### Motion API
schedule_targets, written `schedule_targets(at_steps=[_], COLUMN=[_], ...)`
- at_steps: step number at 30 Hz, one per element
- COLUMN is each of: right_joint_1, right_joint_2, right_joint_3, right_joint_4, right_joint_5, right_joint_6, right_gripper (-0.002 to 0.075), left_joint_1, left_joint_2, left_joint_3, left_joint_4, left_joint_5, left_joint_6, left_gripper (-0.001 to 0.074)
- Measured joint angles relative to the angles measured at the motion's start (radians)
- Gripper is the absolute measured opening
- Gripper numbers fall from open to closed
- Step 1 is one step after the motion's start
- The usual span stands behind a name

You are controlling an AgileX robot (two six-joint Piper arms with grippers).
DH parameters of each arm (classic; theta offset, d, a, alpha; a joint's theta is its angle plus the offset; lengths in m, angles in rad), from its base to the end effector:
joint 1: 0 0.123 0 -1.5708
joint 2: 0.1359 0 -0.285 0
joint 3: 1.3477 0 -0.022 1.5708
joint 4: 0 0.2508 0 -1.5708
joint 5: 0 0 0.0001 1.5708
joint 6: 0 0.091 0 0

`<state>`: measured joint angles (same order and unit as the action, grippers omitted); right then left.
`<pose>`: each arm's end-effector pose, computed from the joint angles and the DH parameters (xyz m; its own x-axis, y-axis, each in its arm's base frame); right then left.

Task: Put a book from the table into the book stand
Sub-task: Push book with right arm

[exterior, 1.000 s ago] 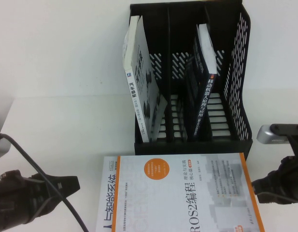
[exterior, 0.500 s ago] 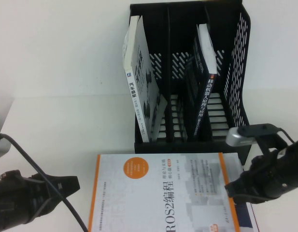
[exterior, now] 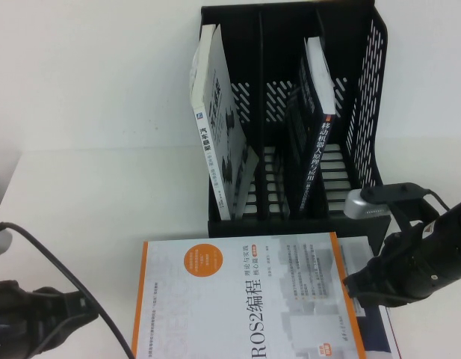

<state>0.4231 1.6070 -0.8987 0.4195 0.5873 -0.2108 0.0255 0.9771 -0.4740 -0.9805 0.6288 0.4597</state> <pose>0.2654 0.1421 0.1942 -0.8992 -0.2509 -0.3586 -0.3549 0.8975 0.2620 0.1686 -0.0402 0.2404 -0.7848 -0.3753 -0.4932 -0.0017 0.7971 -0.6038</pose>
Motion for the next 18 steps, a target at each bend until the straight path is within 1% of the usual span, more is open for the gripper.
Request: schedule_targets(at_steps=[6, 10, 18], right_joint_1=[0.001, 0.020, 0.076], right_joint_2=[0.039, 0.046, 0.054], right_joint_3=[0.000, -0.006, -0.008], right_joint_4=[-0.002, 0.002, 0.019], right_joint_5=[0.000, -0.010, -0.063], right_joint_6=[0.000, 0.000, 0.000], right_gripper=[0.0005, 0.0005, 0.0005], left_joint_1=[0.072, 0.122, 0.202], left_joint_2=[0.085, 0.142, 0.213], left_joint_3=[-0.004, -0.006, -0.014], left_joint_4=[0.008, -0.013, -0.184], left_joint_5=[0.050, 0.109, 0.221], left_joint_6=[-0.012, 0.026, 0.198], left_gripper=[-0.0001, -0.0001, -0.0001])
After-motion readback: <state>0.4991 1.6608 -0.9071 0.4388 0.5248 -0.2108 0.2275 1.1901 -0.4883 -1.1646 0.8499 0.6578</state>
